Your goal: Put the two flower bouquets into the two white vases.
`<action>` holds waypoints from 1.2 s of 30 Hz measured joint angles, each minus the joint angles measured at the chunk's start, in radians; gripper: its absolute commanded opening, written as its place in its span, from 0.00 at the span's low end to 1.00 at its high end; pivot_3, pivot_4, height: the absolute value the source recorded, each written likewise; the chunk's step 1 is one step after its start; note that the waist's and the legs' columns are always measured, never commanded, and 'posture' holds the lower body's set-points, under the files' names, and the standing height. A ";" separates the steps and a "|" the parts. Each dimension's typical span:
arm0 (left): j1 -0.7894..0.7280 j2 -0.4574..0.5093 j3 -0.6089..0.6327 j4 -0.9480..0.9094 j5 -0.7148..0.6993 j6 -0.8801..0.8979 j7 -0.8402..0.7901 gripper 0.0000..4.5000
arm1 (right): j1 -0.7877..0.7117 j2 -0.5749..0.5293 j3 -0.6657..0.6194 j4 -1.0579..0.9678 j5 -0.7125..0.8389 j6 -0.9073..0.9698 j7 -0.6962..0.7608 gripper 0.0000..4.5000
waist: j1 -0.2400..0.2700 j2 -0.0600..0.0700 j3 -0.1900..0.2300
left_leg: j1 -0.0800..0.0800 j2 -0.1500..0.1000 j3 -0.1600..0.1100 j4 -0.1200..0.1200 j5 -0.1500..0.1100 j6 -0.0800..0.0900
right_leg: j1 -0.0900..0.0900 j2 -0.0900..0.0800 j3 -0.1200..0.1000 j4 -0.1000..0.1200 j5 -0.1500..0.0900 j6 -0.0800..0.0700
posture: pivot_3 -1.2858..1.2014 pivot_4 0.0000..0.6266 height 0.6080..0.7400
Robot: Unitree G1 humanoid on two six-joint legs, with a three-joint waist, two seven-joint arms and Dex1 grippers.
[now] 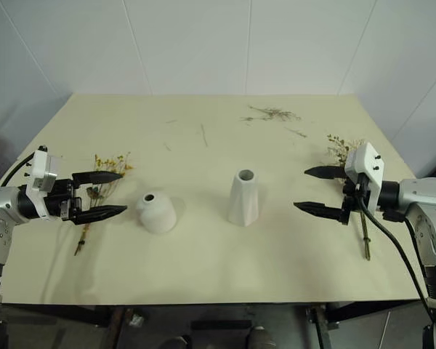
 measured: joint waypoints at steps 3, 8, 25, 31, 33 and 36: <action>0.001 -0.001 0.000 -0.029 -0.008 0.014 0.001 1.00 | -0.012 -0.001 0.001 0.019 -0.003 0.007 0.001 1.00 | 0.000 0.000 0.000 | 0.000 0.000 0.000 0.000 0.000 0.000 | 0.000 0.000 0.000 0.001 0.000 0.000 | 0.52 0.24 1.00; -0.008 -0.018 0.000 -0.038 -0.017 0.025 0.011 1.00 | -0.015 -0.019 0.000 0.043 0.001 0.077 -0.013 1.00 | 0.000 0.000 0.000 | 0.000 0.000 0.000 0.000 0.000 0.000 | 0.000 0.000 0.000 0.001 0.000 0.000 | 0.52 0.24 1.00; -0.092 0.118 0.047 -0.069 -0.143 0.219 -0.045 1.00 | -0.514 -0.090 0.410 0.671 -0.413 0.582 -0.140 1.00 | -0.028 0.002 0.001 | -0.008 0.000 0.001 0.004 0.000 0.000 | -0.008 0.000 0.001 0.002 0.000 0.000 | 0.52 0.24 1.00; -0.030 0.140 0.086 -0.067 -0.137 0.191 -0.046 1.00 | -0.601 -0.033 0.492 0.828 -0.523 0.579 -0.132 1.00 | -0.030 0.003 0.002 | -0.010 0.000 0.002 0.004 -0.001 0.001 | -0.010 0.000 0.001 0.002 0.000 0.000 | 0.52 0.24 1.00; -0.006 0.144 0.116 -0.074 -0.137 0.184 -0.037 1.00 | -0.614 -0.003 0.502 0.878 -0.552 0.561 -0.140 1.00 | -0.030 0.003 0.002 | -0.011 0.000 0.002 0.004 -0.001 0.001 | -0.010 0.000 0.001 0.002 0.000 0.000 | 0.52 0.24 1.00; 0.041 0.146 0.170 -0.117 -0.145 0.186 -0.011 1.00 | -0.628 0.051 0.511 0.951 -0.590 0.526 -0.165 1.00 | -0.031 0.003 0.002 | -0.011 0.000 0.002 0.005 -0.001 0.001 | -0.010 0.000 0.001 0.002 0.000 0.001 | 0.52 0.24 1.00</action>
